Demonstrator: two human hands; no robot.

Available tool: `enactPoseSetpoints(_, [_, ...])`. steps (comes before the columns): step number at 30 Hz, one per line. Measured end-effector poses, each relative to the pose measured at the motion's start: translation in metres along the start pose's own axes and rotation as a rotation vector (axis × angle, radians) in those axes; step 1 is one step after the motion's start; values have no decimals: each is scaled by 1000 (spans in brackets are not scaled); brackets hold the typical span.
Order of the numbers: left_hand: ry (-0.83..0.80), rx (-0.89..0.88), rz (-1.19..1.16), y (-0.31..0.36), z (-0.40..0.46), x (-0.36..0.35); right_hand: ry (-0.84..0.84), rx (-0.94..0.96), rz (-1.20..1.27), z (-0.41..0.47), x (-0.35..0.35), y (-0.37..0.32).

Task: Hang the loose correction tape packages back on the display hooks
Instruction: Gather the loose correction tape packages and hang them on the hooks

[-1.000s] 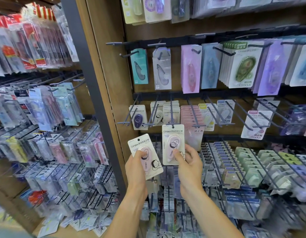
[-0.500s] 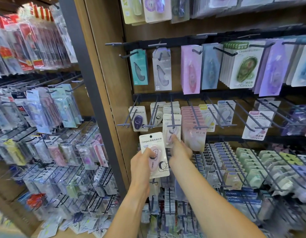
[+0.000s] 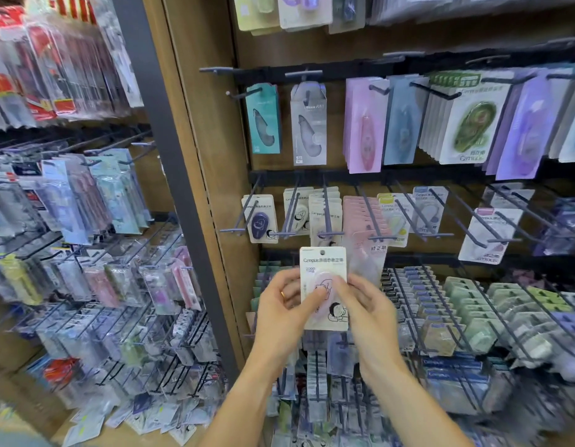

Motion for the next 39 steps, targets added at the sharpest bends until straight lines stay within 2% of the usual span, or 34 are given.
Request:
enactPoseSetpoints(3, [-23,-91,-5,9,3,-14,17,81,-85,15,3,-2])
enactPoseSetpoints(6, [-26,-163,19,12,11,-21,52,94,-64,28,5,3])
enactPoseSetpoints(18, [14,-194,135,8,19,-15,137,75,-29,40,3,16])
enactPoseSetpoints(25, [6,-174,438,-12,45,-11,226,-18,-162,57,0,29])
enactPoseSetpoints(31, [5,-195,625,-16,107,-16,125,-137,-324,64,-8,33])
enactPoseSetpoints(34, [1,-169,701,-17,118,-16,19,-145,-379,51,2,30])
enactPoseSetpoints(36, [52,-141,742,-18,107,-13,-61,-151,-428,28,27,30])
enactPoseSetpoints(39, [114,-240,819,-23,56,-17,-56,-221,-572,-25,109,34])
Point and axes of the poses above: each hand's wrist, its own z-axis towards the middle knuckle, its own x-axis out of the back of the hand, y = z × x, the point moved 8 cm from there along z, towards the middle knuckle, and after that the axes turned 7 degrees about -y, right-handed, at the moved point
